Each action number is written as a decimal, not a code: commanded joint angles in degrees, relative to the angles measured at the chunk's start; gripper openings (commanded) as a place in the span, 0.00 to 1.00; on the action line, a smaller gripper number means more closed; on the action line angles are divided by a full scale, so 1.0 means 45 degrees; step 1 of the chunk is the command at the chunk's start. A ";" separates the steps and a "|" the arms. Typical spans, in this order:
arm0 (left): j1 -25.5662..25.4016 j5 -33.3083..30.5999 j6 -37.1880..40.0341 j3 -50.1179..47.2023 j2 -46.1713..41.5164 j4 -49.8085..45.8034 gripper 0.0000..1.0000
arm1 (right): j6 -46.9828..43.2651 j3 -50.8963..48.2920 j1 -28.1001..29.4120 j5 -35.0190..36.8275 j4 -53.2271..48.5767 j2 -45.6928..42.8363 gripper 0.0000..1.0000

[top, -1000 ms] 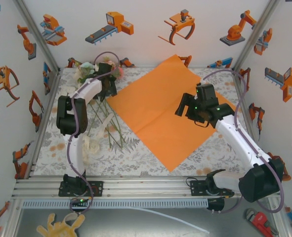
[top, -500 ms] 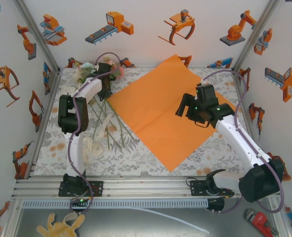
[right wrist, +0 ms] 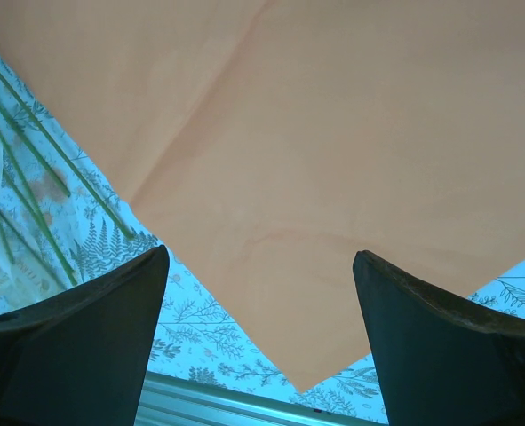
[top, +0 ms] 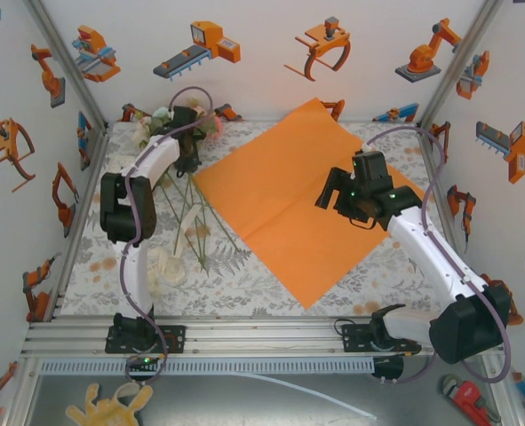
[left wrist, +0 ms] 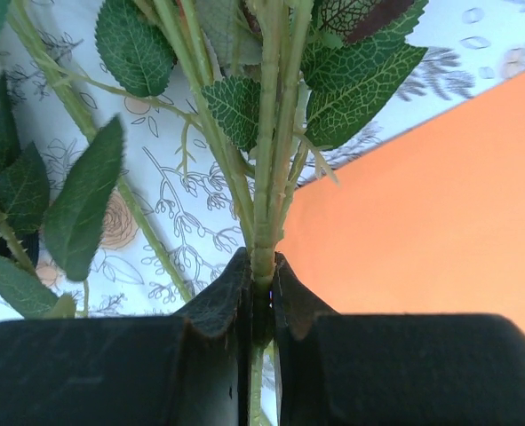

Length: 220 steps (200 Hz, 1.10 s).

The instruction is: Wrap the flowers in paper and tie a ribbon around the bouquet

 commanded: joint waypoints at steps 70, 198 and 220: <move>-0.0490 0.0892 -0.1118 -0.0718 -0.5414 0.1130 0.00 | 0.0513 -0.0031 0.0089 0.0124 0.0173 -0.0698 0.76; -0.5664 -0.0197 -0.3919 0.0412 -0.3249 0.4911 0.00 | 0.0999 0.0706 -0.0934 0.1008 -0.2585 -0.2461 0.78; -0.5848 -0.0234 -0.5729 0.1960 -0.1338 0.4615 0.00 | 0.0740 0.0493 -0.1343 0.0575 -0.2986 -0.2919 0.78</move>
